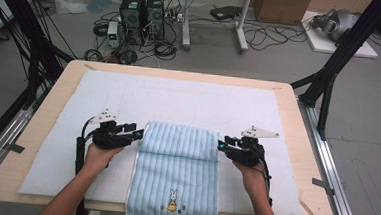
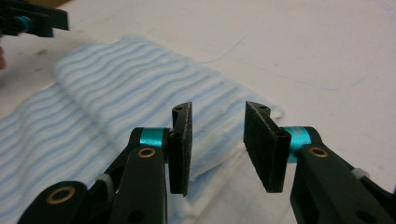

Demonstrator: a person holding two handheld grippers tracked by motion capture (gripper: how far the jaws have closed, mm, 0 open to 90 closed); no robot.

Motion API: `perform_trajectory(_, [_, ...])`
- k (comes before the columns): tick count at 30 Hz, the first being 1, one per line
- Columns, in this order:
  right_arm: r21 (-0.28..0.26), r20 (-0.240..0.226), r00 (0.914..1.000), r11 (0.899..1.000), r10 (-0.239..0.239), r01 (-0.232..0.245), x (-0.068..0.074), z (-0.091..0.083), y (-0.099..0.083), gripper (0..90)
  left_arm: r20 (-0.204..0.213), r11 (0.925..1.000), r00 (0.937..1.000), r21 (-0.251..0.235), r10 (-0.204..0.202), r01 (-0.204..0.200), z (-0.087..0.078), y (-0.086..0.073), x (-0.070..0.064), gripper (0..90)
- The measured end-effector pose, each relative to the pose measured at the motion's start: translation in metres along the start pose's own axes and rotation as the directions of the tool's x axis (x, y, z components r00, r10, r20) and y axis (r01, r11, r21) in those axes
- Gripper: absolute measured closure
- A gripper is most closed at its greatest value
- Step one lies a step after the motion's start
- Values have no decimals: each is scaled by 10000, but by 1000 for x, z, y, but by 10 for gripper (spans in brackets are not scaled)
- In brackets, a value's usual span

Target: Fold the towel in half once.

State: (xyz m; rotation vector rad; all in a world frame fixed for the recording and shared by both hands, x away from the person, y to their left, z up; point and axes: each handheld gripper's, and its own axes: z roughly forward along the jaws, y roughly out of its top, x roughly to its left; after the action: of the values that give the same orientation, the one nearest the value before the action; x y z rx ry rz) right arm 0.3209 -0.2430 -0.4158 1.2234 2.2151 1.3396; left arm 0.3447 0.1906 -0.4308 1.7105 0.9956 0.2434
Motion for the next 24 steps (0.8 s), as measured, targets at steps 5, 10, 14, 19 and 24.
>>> perform_trajectory(5, [718, 469, 9989, 9974, 73, -107, -8, 23, 6, 503, -190, 9983, 9998, 590, 40, -29, 24, 9, 6, 489])
perform_trajectory(10, [1213, 762, 9969, 9921, 218, -310, -15, 50, 13, 464, -556, 9950, 9981, 955, -253, 305, 45, 13, 11, 471])
perform_trajectory(14, [1793, 844, 9963, 9838, -183, 28, -14, 65, 15, 581, -876, 9826, 9956, 1849, 322, -155, 58, 8, 8, 548])
perform_trajectory(19, [1925, 516, 9962, 9795, -702, 590, -10, 69, 14, 819, -1074, 9670, 9839, 2269, 1430, -1158, 60, 7, 1, 862])
perform_trajectory(24, [1613, 426, 9977, 9859, -532, 457, -13, 65, 16, 843, -954, 9814, 9896, 1693, 1072, -900, 53, 11, 2, 873])
